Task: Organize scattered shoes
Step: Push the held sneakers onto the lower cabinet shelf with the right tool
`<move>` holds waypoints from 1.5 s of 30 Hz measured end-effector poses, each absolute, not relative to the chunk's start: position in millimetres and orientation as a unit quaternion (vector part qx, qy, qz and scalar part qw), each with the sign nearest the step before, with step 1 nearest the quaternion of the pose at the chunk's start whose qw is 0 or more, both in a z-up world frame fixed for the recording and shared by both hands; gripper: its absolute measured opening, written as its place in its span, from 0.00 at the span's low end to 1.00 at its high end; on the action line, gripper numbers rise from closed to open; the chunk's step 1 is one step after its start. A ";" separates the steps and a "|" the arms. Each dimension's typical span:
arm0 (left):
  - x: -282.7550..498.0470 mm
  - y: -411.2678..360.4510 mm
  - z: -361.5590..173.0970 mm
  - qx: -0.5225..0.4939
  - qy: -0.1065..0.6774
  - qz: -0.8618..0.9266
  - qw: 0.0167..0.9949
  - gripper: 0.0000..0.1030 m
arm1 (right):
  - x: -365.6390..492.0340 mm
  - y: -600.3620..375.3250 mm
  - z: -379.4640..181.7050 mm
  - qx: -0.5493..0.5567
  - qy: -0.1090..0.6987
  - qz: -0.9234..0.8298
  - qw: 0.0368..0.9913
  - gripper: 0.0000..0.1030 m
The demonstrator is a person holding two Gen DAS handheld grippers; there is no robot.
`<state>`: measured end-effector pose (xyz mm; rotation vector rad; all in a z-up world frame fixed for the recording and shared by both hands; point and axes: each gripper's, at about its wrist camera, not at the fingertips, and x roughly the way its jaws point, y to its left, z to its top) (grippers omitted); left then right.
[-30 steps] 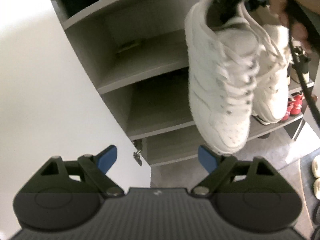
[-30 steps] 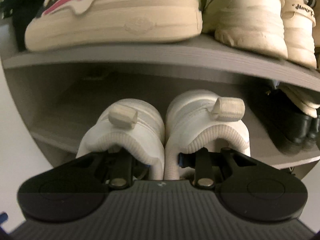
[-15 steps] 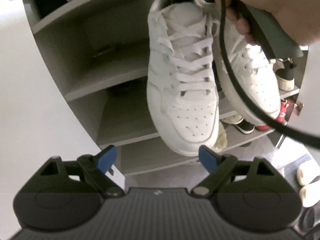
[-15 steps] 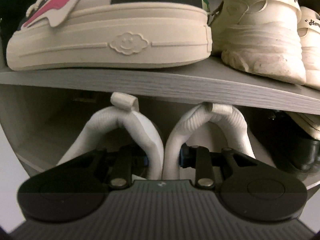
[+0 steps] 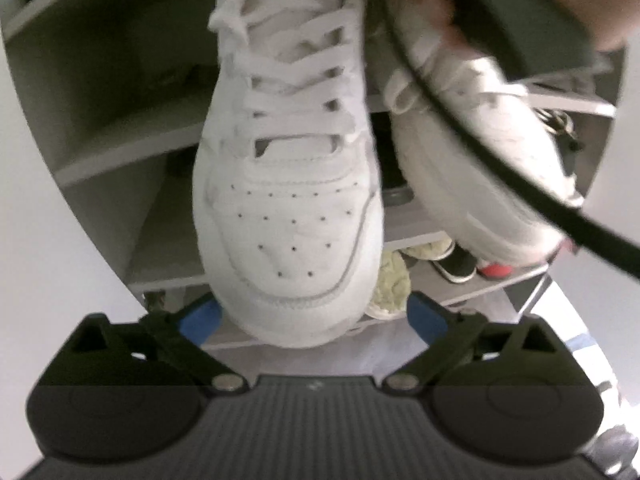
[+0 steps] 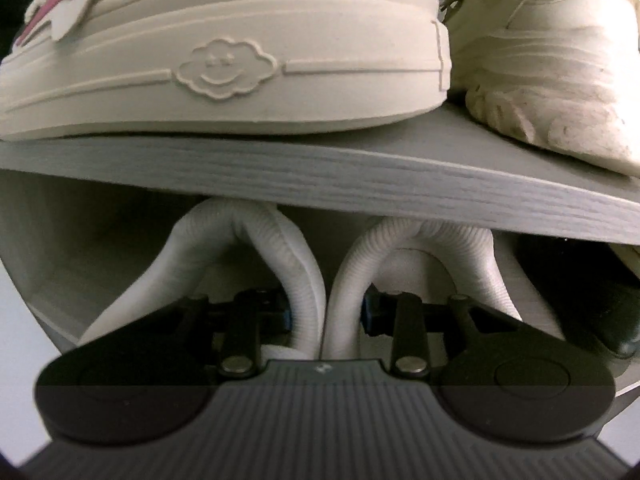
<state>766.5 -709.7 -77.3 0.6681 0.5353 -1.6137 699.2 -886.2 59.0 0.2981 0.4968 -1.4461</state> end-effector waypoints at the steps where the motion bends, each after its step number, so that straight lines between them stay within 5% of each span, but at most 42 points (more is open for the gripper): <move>1: 765.6 -710.3 -80.0 0.285 0.236 -0.696 0.615 0.96 | 700.2 -886.6 59.2 0.136 0.226 -0.652 0.711 0.34; 19: 711.2 -716.1 -129.3 0.285 0.237 -0.704 0.606 0.96 | 720.5 -891.6 60.7 0.174 0.249 -0.647 0.699 0.37; 25: 697.7 -788.2 -110.0 0.250 0.273 -0.686 0.627 0.97 | 727.8 -886.4 59.4 0.175 0.249 -0.646 0.700 0.37; 35: 696.2 -774.5 -95.5 0.257 0.262 -0.688 0.627 0.88 | 740.2 -894.5 60.6 0.206 0.267 -0.636 0.695 0.39; 45: 687.9 -755.3 -77.6 0.244 0.214 -0.702 0.635 0.90 | 743.2 -893.6 64.3 0.253 0.230 -0.629 0.699 0.82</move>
